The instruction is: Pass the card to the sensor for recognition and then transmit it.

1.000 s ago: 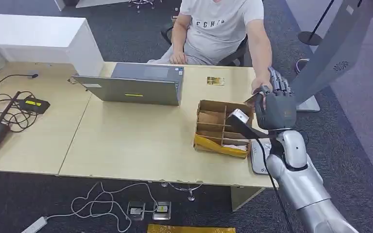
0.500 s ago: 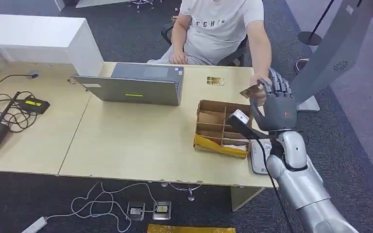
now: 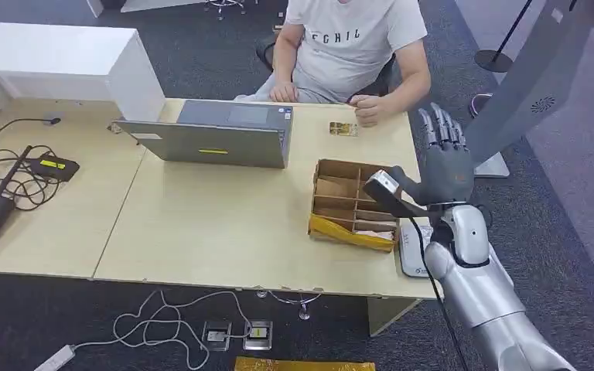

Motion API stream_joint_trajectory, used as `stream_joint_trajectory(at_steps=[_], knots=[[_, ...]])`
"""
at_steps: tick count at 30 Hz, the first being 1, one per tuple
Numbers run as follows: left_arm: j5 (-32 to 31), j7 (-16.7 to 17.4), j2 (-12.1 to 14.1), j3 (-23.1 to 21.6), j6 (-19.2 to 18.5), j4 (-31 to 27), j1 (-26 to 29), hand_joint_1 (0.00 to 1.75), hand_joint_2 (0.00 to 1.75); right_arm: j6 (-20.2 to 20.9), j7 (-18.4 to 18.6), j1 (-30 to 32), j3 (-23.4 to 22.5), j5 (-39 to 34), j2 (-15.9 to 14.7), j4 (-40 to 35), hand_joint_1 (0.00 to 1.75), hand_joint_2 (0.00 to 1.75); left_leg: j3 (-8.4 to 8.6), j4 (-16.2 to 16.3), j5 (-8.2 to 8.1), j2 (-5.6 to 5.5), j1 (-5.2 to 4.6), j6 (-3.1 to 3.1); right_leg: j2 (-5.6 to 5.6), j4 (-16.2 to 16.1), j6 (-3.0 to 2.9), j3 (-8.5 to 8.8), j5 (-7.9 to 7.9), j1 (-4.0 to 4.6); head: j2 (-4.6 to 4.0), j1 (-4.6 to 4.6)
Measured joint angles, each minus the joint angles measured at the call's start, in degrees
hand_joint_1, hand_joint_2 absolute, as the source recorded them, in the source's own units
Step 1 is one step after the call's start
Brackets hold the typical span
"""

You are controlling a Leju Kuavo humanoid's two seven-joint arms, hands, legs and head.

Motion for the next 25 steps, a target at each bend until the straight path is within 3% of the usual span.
stream_joint_trajectory(at_steps=[13,22,25], knots=[[0.4,-0.2,0.0,-0.1,0.1,0.0,0.0,0.00,0.00,-0.1,1.2,-0.8,-0.1,0.4,-0.4,0.6,0.00,1.75,0.03,0.0,0.00,0.00,-0.01,0.00,0.00,0.0,0.00,-0.02,0.00,-0.01,0.00,-0.02],[1.1,-0.6,0.0,-0.1,0.3,0.0,0.0,0.00,0.00,0.4,0.2,-2.2,-2.9,-0.6,-5.2,0.7,0.00,1.75,0.04,0.0,-0.01,0.03,-0.03,-0.01,0.02,0.0,-0.01,-0.04,0.02,-0.03,0.00,0.00],[1.3,-1.0,0.0,-0.1,0.2,0.0,0.2,0.00,0.00,0.8,-0.2,-2.9,-4.7,-0.3,-8.5,0.9,0.00,1.75,0.00,0.0,0.00,-0.08,-0.03,0.01,-0.09,0.0,-0.01,-0.04,0.02,-0.03,0.00,0.00]])
